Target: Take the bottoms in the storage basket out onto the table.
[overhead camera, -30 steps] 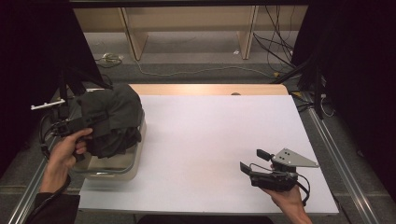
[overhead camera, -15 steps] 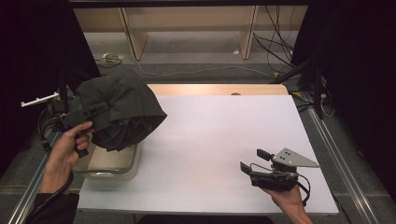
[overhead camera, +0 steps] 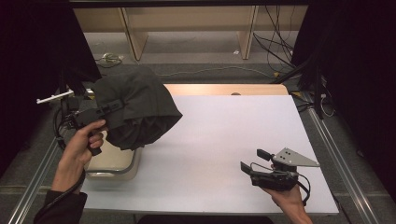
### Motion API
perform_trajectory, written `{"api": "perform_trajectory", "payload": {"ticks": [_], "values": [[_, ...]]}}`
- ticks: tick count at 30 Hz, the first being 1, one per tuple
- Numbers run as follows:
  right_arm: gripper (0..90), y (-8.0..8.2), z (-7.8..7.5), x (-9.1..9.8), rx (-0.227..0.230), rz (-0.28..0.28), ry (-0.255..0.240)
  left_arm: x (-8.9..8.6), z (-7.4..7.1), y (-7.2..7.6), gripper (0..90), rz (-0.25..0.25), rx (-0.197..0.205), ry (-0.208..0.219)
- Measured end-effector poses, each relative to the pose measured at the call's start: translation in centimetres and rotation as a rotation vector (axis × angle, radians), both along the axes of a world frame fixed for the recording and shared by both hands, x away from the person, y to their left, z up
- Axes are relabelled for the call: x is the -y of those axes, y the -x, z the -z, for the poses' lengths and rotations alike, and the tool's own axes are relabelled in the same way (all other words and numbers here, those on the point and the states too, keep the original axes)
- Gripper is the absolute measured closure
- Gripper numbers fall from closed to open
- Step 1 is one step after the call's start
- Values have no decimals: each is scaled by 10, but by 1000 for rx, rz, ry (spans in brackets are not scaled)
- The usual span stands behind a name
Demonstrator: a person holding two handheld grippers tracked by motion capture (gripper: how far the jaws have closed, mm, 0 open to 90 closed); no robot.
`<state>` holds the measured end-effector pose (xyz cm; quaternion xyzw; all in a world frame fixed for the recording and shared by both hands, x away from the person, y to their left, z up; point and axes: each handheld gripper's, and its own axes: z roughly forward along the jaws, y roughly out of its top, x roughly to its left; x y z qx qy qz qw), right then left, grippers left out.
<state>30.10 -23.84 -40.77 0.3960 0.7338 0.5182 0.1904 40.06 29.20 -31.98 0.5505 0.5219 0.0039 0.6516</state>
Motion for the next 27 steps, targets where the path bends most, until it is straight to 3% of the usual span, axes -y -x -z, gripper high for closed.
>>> {"api": "perform_trajectory", "payload": {"ticks": [7,11,21,27], "values": [[230,1,0,1,4,1,4,22,-2,-1,525,50,5,10],[230,0,0,0,2,2,2,43,1,-4,524,86,-7,-11],[229,0,0,1,0,5,3,75,4,-9,524,138,-15,-37],[230,0,1,2,0,9,5,97,10,-15,524,175,-34,-38]]}}
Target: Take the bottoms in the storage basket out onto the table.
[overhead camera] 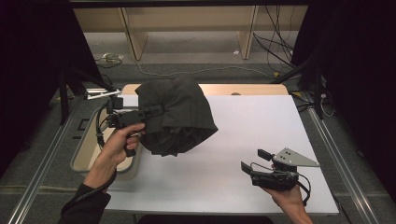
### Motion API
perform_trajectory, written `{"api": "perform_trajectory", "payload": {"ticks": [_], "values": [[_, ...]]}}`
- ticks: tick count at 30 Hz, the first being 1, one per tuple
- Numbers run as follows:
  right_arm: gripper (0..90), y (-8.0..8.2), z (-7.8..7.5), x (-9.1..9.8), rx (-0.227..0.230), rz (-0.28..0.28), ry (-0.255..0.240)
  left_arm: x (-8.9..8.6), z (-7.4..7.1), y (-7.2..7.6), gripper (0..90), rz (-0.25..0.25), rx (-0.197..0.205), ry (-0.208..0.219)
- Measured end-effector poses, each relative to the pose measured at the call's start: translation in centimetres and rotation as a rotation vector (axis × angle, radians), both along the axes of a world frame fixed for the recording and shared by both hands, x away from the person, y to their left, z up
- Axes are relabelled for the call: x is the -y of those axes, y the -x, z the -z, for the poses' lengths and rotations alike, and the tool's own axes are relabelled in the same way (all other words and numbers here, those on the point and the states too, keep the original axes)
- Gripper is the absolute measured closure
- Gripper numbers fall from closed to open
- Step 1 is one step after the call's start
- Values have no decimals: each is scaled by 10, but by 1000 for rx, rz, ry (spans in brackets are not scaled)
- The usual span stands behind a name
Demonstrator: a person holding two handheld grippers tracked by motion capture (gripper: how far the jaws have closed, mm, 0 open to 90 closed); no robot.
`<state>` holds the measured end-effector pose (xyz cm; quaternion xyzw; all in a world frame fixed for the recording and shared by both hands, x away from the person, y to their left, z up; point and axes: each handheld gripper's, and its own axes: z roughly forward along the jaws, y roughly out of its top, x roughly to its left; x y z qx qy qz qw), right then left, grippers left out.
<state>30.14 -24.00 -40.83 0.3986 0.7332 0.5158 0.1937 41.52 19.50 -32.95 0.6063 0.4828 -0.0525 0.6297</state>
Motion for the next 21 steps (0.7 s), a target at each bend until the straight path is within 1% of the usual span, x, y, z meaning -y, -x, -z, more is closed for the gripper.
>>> {"api": "perform_trajectory", "payload": {"ticks": [1,2,6,7,8,10,14,16,18,21], "values": [[230,0,0,0,3,-1,-3,0,0,0,524,0,0,0],[230,0,0,0,5,-1,-2,5,2,-1,524,8,-5,-9],[230,-1,1,0,-6,3,1,13,5,-4,524,15,-9,-22],[230,-1,1,0,-2,1,-3,17,7,-5,524,19,-17,-30],[230,-1,1,0,-2,1,-3,17,7,-5,524,19,-17,-30],[230,0,1,0,-1,-1,1,22,9,-7,524,25,-21,-37],[230,0,0,0,-2,1,-1,31,15,-9,523,33,-37,-36],[230,0,1,0,-3,-1,5,35,18,-11,523,43,-45,-47],[230,0,1,0,-4,1,-1,42,22,-13,523,53,-53,-61],[230,0,1,0,-2,-1,3,46,25,-14,524,61,-62,-71]]}}
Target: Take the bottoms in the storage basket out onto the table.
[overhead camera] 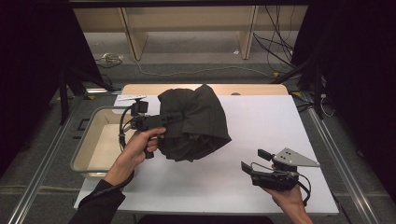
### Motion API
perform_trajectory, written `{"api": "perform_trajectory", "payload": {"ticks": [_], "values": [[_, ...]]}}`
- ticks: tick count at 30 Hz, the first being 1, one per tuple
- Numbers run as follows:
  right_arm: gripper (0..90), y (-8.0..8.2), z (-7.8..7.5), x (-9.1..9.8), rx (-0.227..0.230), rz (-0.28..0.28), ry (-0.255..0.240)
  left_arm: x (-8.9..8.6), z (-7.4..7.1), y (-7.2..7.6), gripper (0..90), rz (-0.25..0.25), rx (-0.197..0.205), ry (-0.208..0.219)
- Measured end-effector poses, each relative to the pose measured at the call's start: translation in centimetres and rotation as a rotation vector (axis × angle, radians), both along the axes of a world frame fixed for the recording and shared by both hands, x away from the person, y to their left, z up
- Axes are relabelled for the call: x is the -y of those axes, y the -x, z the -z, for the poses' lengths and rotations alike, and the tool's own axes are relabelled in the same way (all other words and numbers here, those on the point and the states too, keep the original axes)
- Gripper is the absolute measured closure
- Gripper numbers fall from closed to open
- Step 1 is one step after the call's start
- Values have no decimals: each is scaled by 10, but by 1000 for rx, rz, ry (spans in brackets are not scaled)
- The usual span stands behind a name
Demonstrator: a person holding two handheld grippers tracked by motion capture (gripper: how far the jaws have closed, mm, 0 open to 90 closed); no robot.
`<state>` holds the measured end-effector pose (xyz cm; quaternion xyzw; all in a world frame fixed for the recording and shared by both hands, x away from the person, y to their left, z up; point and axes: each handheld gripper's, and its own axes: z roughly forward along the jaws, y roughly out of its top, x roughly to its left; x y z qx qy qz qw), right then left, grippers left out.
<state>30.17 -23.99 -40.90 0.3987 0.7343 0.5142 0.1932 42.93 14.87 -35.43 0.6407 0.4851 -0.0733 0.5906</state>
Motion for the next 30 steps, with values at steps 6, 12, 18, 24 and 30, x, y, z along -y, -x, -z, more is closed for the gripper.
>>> {"api": "perform_trajectory", "payload": {"ticks": [6,12,18,24,30], "values": [[230,0,0,0,2,2,1,12,9,-6,523,21,-29,-8],[229,0,0,0,-1,1,3,26,17,-12,521,32,-50,-6],[230,0,0,0,1,0,1,36,23,-18,521,37,-63,-3],[230,0,0,1,0,2,2,42,30,-21,520,38,-82,2],[229,1,0,0,4,-3,2,45,48,-25,516,16,-103,-55]]}}
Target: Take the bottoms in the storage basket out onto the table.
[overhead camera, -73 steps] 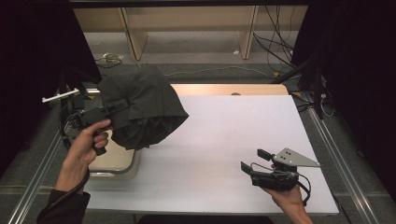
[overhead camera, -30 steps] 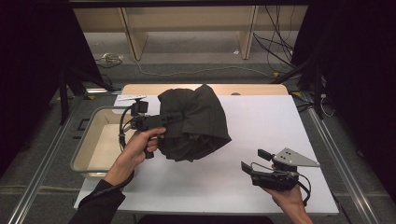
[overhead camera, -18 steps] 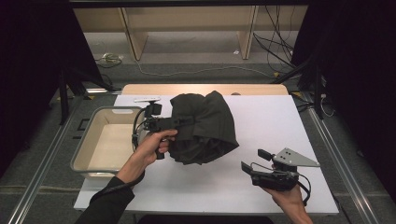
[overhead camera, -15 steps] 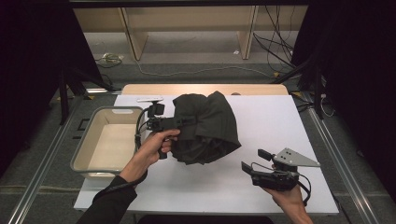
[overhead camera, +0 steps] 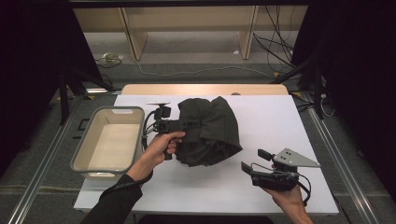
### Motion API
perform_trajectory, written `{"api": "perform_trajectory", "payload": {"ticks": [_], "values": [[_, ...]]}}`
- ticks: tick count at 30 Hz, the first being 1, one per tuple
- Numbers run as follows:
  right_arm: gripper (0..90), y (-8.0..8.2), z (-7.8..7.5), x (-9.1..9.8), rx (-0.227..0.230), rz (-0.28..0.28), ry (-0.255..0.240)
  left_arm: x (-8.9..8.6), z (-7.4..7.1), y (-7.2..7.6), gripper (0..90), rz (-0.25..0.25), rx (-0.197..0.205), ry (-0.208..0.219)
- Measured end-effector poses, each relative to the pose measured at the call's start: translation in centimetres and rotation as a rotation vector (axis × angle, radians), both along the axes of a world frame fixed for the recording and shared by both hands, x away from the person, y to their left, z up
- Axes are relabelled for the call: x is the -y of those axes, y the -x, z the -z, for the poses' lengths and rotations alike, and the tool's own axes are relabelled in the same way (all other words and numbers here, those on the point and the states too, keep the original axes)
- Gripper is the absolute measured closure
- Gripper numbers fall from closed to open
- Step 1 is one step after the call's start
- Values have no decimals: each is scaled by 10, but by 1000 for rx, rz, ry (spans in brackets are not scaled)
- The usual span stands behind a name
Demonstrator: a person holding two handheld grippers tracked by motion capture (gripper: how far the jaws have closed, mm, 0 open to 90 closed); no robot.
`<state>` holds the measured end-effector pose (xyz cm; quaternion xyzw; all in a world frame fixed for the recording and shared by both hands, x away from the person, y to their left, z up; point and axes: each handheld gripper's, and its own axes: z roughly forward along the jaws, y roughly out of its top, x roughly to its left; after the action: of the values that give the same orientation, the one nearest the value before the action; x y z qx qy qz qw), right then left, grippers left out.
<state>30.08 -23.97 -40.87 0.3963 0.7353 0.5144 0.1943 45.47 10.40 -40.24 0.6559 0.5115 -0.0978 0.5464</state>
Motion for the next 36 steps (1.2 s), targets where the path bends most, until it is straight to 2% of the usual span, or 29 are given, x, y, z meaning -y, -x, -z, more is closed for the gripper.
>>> {"api": "perform_trajectory", "payload": {"ticks": [2,4,7,12,14,15,19,20,21,24,28,30,31,33,36], "values": [[230,0,0,0,-1,0,-2,3,7,0,510,2,-14,-23],[230,0,-1,0,1,-1,-6,6,10,-1,504,6,-20,-28],[229,0,0,1,-1,0,-5,9,10,0,483,5,-7,-27],[229,-1,0,0,-3,0,1,15,12,1,457,14,-10,-18],[229,0,0,0,0,-1,-2,18,14,2,442,24,-11,-27],[229,0,0,-1,3,-3,1,22,14,3,421,39,-10,-45],[229,0,0,0,-1,-3,0,27,13,5,379,60,-2,-61],[229,-1,0,0,0,-4,-5,29,12,4,312,82,-28,-63],[229,-1,0,0,0,-4,-5,29,12,4,296,82,-28,-63],[229,-1,1,0,-4,-3,-2,29,8,5,297,86,-3,-81],[228,-1,1,0,-4,-4,-3,28,1,7,284,104,-9,-113],[228,-1,0,1,-5,-2,-9,26,-5,9,295,108,19,-124],[228,-1,0,1,-5,-2,-9,24,-7,11,295,115,28,-123],[228,0,0,1,1,-6,-4,16,-14,13,302,127,33,-90],[228,0,0,1,-7,-4,-6,11,-14,14,318,121,34,-89]]}}
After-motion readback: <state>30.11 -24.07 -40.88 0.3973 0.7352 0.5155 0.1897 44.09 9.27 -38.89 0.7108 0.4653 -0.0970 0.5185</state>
